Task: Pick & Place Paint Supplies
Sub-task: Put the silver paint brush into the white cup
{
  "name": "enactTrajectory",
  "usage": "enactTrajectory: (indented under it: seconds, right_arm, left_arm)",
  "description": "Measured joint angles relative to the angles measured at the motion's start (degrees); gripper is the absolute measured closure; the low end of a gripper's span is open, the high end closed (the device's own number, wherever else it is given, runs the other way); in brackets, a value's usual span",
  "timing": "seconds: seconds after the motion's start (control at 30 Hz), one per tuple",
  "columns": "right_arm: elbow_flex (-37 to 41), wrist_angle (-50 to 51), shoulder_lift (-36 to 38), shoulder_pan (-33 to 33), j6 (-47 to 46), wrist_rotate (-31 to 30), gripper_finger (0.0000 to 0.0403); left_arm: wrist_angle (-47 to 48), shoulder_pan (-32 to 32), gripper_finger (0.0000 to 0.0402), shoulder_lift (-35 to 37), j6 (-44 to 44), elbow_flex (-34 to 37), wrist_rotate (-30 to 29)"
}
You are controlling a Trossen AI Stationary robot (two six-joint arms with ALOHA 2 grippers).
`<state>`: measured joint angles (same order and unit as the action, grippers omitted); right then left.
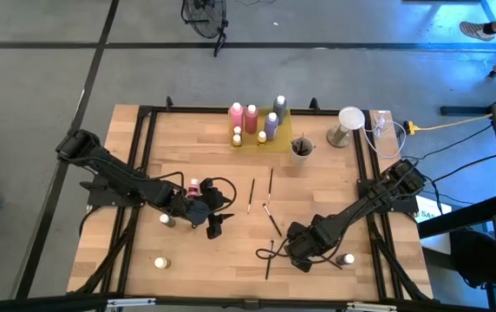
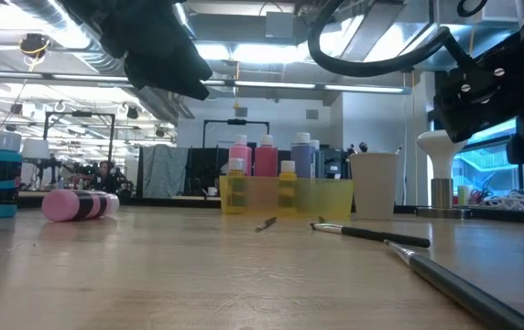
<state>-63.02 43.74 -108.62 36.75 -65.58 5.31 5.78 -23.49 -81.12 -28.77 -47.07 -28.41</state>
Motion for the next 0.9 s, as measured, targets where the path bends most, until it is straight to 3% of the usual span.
enactTrajectory:
  seconds: [0.23,0.4,0.6,0.8,0.9]
  right_arm:
    - [-0.8,0.5,-0.1,0.1,0.1,-1.2,0.0401]
    - [-5.3,3.9,-1.1,0.3,1.9,-3.4,0.0402]
    - [-10.3,1.3,-1.2,1.4,4.2,-4.1,0.0402]
    - [-15.0,2.2,-1.0,3.1,6.5,-9.4,0.0403]
    - [-19.7,1.2,-1.0,4.7,10.8,-15.2,0.0403]
  left_arm:
    - [0.0,0.0,0.0188,0.0,0.0,0.0,0.0]
    - [0.0,0.0,0.0188,0.0,0.0,0.0,0.0]
    - [0.0,0.0,0.0188,0.0,0.0,0.0,0.0]
    - [-1.0,0.0,0.0188,0.0,0.0,0.0,0.0]
    - [-1.3,0.0,0.0188,0.0,0.0,0.0,0.0]
